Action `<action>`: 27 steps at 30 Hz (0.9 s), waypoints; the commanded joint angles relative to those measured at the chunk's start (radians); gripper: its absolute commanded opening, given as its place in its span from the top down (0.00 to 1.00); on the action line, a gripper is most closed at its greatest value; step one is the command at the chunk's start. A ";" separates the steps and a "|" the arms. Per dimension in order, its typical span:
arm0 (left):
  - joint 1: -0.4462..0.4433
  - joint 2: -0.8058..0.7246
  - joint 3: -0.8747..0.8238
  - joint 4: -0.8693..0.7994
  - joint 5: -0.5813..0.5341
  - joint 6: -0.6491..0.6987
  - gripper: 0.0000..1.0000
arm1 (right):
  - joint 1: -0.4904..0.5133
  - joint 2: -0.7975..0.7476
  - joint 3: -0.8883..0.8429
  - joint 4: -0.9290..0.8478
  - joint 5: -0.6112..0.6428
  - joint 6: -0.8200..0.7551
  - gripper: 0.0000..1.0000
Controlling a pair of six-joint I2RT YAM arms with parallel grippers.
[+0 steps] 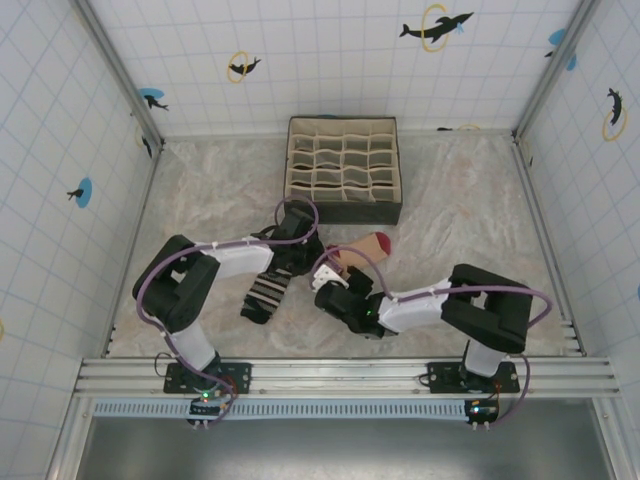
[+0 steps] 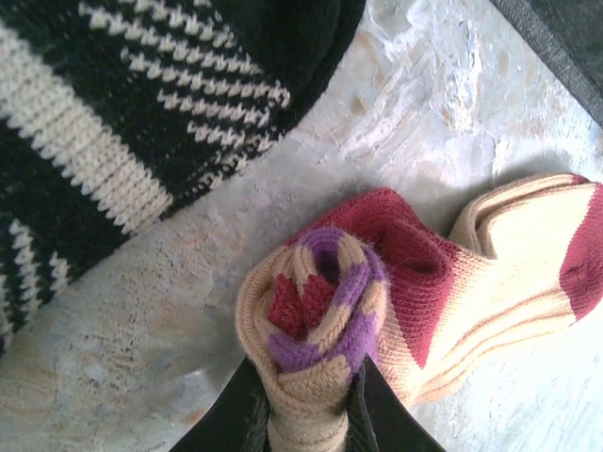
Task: Roll the socks
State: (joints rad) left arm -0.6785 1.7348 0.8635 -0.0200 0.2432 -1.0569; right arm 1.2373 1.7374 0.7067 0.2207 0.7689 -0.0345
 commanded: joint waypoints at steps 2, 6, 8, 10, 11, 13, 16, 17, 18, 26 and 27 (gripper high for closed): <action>-0.007 -0.001 -0.031 -0.085 0.011 -0.017 1.00 | 0.002 0.060 0.049 0.081 0.081 -0.072 0.20; -0.007 0.000 -0.029 -0.085 0.018 -0.017 1.00 | -0.011 0.104 0.069 0.086 0.094 -0.075 0.23; -0.007 -0.003 -0.031 -0.086 0.018 -0.018 1.00 | -0.019 0.112 0.068 0.086 0.078 -0.065 0.26; -0.007 -0.003 -0.031 -0.085 0.020 -0.017 1.00 | -0.028 0.116 0.064 0.085 0.059 -0.053 0.32; -0.007 -0.004 -0.030 -0.084 0.022 -0.013 1.00 | -0.035 0.117 0.063 0.080 0.047 -0.041 0.37; -0.007 -0.011 -0.031 -0.084 0.016 -0.010 1.00 | -0.049 0.120 0.063 0.057 0.012 -0.008 0.55; -0.007 -0.023 -0.031 -0.083 0.009 -0.004 1.00 | -0.067 0.116 0.040 0.042 -0.040 0.033 0.85; -0.007 -0.026 -0.028 -0.083 0.011 -0.001 1.00 | -0.073 0.111 0.028 0.037 -0.055 0.050 0.91; -0.006 -0.027 -0.026 -0.083 0.016 0.000 0.94 | -0.080 0.101 0.015 0.030 -0.074 0.069 0.96; 0.012 -0.092 0.014 -0.111 -0.038 0.006 0.20 | -0.136 0.019 -0.105 0.064 -0.269 0.161 1.00; 0.014 -0.096 0.026 -0.115 -0.035 0.011 0.18 | -0.142 0.009 -0.119 0.073 -0.283 0.167 1.00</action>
State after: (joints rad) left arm -0.6712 1.6772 0.8646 -0.0677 0.2134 -1.0676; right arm 1.1297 1.7508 0.6498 0.3748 0.5896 0.0593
